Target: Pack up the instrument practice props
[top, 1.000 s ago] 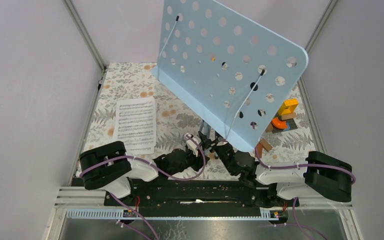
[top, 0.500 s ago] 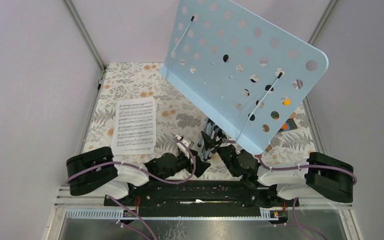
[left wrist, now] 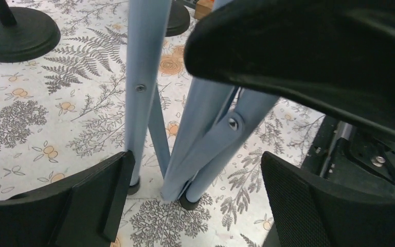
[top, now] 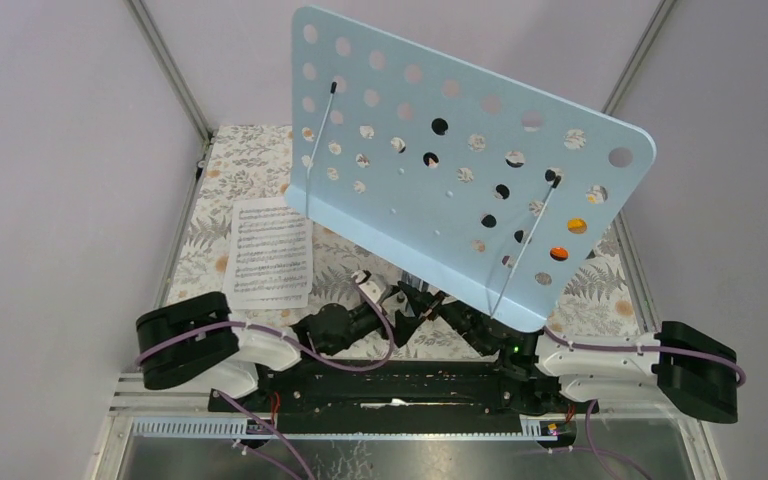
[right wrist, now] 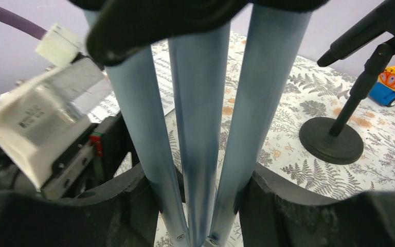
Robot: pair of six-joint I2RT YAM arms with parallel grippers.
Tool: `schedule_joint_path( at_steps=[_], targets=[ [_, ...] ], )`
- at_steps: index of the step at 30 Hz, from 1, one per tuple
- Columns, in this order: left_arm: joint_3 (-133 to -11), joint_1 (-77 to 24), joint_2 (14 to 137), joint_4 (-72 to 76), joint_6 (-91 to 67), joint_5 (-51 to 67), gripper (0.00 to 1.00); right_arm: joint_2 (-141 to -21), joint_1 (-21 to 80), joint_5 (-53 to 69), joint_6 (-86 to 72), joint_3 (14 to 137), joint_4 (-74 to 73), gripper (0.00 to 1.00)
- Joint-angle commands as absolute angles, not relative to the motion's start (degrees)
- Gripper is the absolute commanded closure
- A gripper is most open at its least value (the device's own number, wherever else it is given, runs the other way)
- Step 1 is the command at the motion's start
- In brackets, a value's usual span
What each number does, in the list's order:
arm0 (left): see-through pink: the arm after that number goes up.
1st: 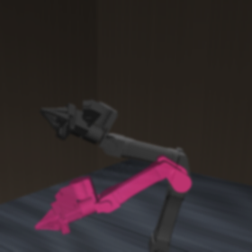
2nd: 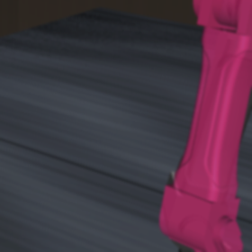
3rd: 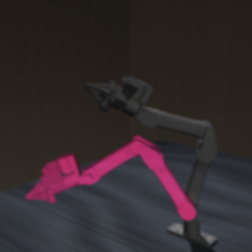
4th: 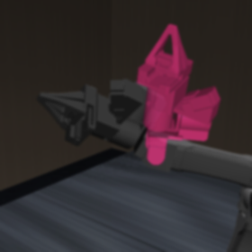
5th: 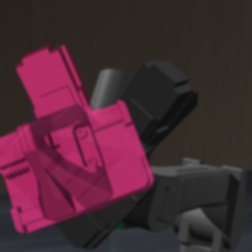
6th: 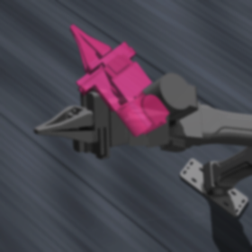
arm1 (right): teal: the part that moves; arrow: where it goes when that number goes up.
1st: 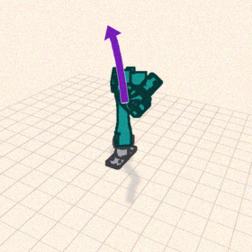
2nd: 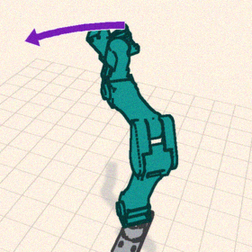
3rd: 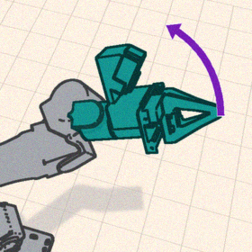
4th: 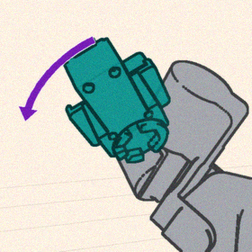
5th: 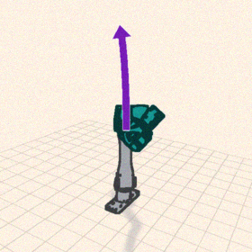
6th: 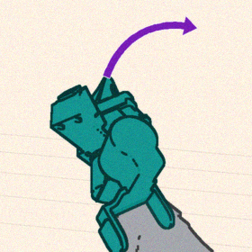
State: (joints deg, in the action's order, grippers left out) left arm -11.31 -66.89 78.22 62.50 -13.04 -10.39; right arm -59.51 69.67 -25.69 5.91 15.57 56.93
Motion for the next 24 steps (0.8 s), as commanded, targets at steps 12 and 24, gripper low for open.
schedule_joint_path(
  at_steps=[12,24],
  targets=[
    [-24.4,-66.9,94.8,67.1,-10.0,-13.3,0.25,-53.3,70.2,-23.5,-7.9,18.6,47.8,1.00],
    [-18.9,-66.9,87.1,60.1,-20.6,-13.1,0.94,-58.5,70.2,-20.0,-3.1,27.2,40.8,1.00]
  ],
)
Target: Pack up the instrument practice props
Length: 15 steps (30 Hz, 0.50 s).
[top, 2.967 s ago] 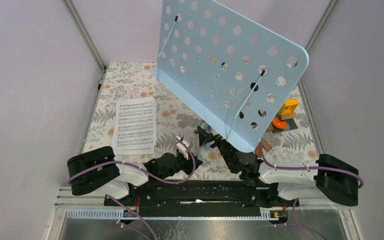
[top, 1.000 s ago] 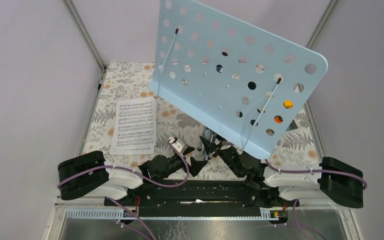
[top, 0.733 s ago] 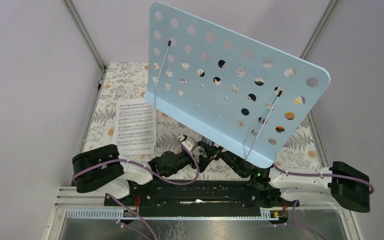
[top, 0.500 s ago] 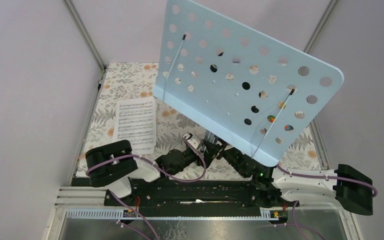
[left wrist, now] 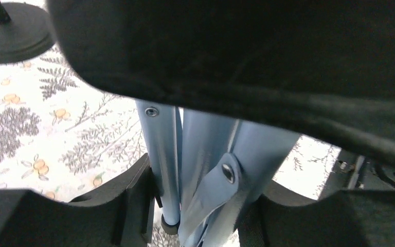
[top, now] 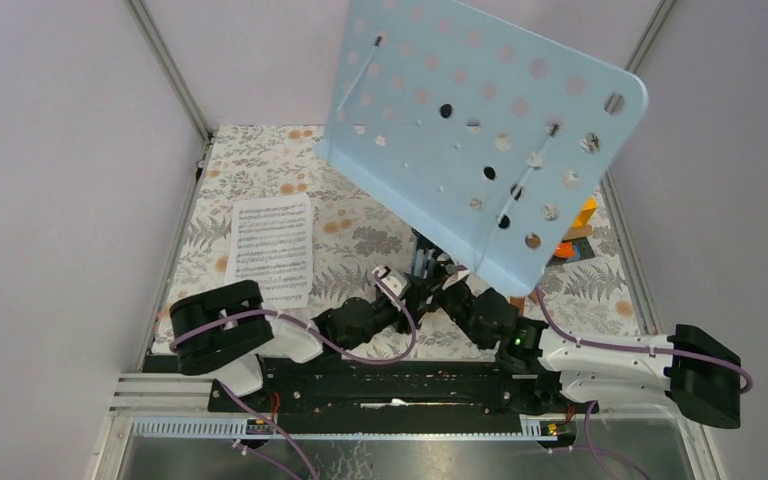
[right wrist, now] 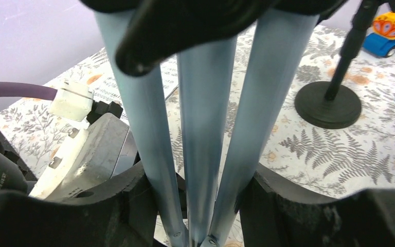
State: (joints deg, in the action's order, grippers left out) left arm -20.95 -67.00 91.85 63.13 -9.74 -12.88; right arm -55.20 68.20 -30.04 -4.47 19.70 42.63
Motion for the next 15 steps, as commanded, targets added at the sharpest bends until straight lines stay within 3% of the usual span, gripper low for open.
schedule_joint_path(
  at_steps=[1,4,10,15],
  targets=[
    [-18.0,-66.9,85.6,59.3,-21.5,-13.5,0.95,-59.8,70.2,-19.8,-2.5,28.7,40.8,1.00],
    [-16.7,-66.9,79.3,52.1,-25.2,-17.2,1.00,-64.8,70.1,-20.7,-1.1,33.2,41.4,1.00],
    [-17.6,-66.9,63.1,28.7,-33.9,-28.5,1.00,-77.1,66.8,-18.5,-3.3,42.6,42.9,1.00],
    [-15.8,-66.8,51.3,17.5,-37.9,-35.5,1.00,-86.9,63.1,-13.6,-8.1,48.6,45.4,1.00]
  ],
)
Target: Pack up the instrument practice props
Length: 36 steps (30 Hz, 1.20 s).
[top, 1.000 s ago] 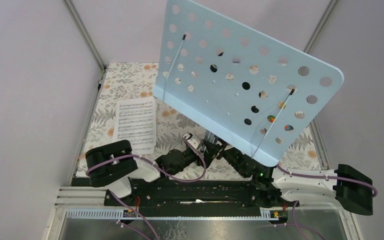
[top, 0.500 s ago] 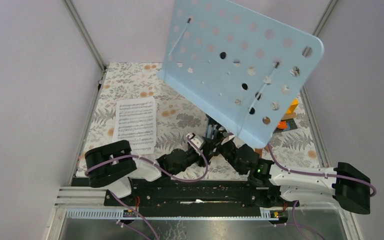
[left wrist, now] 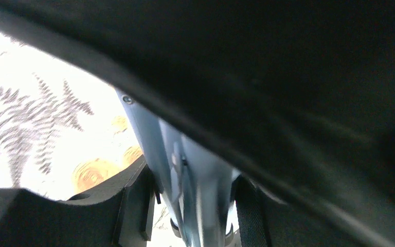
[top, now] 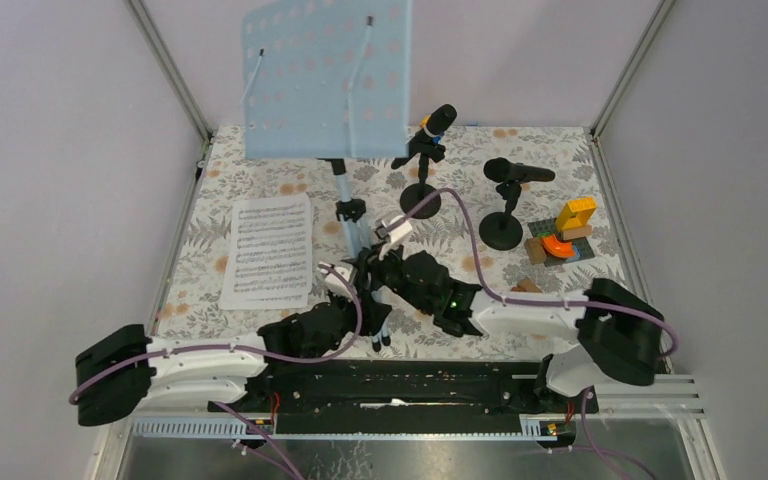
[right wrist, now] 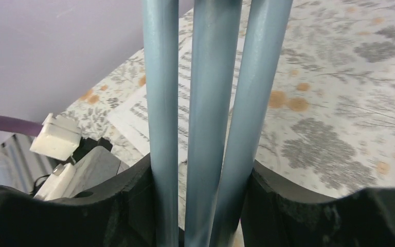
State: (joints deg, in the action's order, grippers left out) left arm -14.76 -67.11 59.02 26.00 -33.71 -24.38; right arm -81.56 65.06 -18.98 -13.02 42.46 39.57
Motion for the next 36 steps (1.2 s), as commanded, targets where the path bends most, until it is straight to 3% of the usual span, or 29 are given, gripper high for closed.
schedule_joint_path(
  at_steps=[1,14,36],
  targets=[
    [-15.4,-66.7,49.9,15.8,-38.9,-36.4,1.00,-88.9,62.0,-12.1,-9.5,49.9,45.5,1.00],
    [-14.0,-66.6,51.0,6.9,-46.4,-37.5,1.00,-102.8,58.1,-4.3,-22.3,49.6,59.1,1.00],
    [-16.5,-66.4,58.6,5.7,-47.8,-35.6,1.00,-111.2,54.1,-9.8,-32.4,46.6,58.4,1.00]
  ],
)
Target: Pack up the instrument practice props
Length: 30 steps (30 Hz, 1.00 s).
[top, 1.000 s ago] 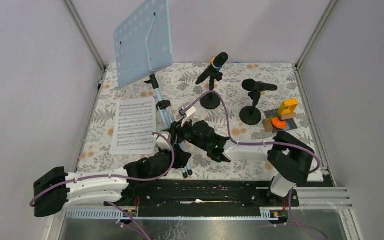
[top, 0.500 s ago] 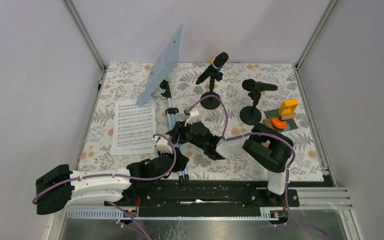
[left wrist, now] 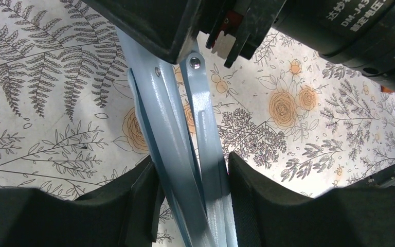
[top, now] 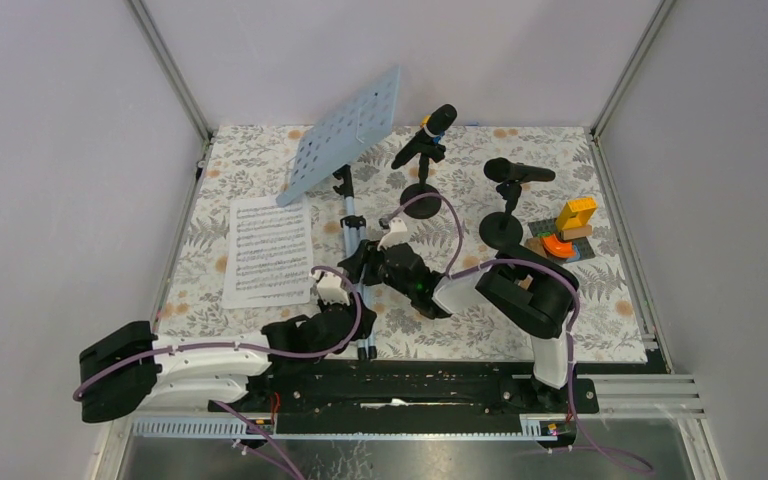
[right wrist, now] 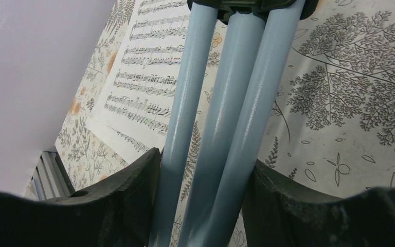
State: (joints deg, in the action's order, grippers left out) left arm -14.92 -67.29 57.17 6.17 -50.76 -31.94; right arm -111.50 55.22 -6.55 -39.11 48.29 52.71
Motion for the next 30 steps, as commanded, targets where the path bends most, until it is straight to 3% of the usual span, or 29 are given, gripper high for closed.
schedule_joint_path(
  at_steps=[1,4,12,18,23,30],
  targets=[
    [-16.5,-66.5,59.0,5.8,-47.9,-35.4,1.00,-111.0,54.1,-10.4,-32.6,45.7,58.3,1.00],
    [-16.5,-66.4,60.2,6.3,-48.2,-35.6,1.00,-110.1,54.1,-12.2,-31.6,43.6,58.0,0.92],
    [-17.7,-66.3,65.5,8.8,-48.3,-34.4,1.00,-103.8,54.1,-15.1,-22.8,40.6,52.4,0.42],
    [-17.7,-66.2,65.9,6.9,-51.7,-36.3,1.00,-97.3,54.1,-13.3,-15.6,40.6,45.9,0.16],
    [-16.2,-66.0,63.0,4.8,-55.3,-38.6,0.84,-90.8,54.2,-10.0,-11.3,40.7,40.4,0.01],
    [-14.2,-65.9,58.8,2.7,-58.7,-41.5,0.58,-84.1,54.2,-5.2,-9.7,41.8,34.5,0.00]
  ],
)
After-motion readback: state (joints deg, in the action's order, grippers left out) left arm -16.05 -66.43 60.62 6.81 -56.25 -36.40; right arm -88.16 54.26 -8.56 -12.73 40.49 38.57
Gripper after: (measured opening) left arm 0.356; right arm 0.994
